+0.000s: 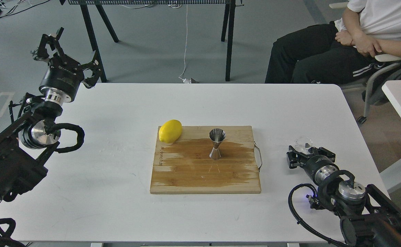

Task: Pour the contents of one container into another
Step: 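Grasp the clear glass with the right gripper and lift it, then carry the glass with the right gripper above the jigger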

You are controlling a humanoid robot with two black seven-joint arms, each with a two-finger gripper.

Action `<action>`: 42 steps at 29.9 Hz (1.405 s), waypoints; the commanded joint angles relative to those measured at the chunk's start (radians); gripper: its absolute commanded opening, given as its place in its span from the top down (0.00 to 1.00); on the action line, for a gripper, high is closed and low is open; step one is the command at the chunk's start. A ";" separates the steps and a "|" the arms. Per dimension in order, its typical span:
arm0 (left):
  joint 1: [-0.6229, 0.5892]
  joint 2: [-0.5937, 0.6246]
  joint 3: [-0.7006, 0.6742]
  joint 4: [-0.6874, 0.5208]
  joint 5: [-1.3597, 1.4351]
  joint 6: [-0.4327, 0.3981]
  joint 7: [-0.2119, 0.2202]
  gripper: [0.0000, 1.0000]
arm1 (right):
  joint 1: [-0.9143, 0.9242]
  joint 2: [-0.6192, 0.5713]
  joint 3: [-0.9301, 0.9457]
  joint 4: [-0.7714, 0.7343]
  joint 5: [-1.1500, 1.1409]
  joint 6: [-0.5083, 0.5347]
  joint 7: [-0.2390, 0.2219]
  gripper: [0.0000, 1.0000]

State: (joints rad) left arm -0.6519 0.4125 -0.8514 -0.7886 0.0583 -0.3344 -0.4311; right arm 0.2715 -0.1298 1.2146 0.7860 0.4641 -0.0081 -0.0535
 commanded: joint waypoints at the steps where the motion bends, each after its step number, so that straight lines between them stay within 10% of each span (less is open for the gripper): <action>1: 0.000 0.000 0.000 0.000 0.000 0.000 0.000 0.00 | 0.000 -0.001 -0.004 0.006 0.001 0.004 0.000 0.57; 24: -0.003 0.008 -0.002 0.000 0.002 0.002 -0.003 0.00 | -0.012 -0.112 -0.138 0.413 -0.057 -0.056 -0.011 0.72; 42: -0.011 0.009 0.000 0.000 0.002 0.002 0.003 0.00 | 0.110 -0.001 -0.296 0.590 -0.651 -0.256 -0.014 0.72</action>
State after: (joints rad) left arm -0.6603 0.4205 -0.8523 -0.7885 0.0592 -0.3330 -0.4301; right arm 0.3419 -0.1370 0.9663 1.3826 -0.1494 -0.2567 -0.0683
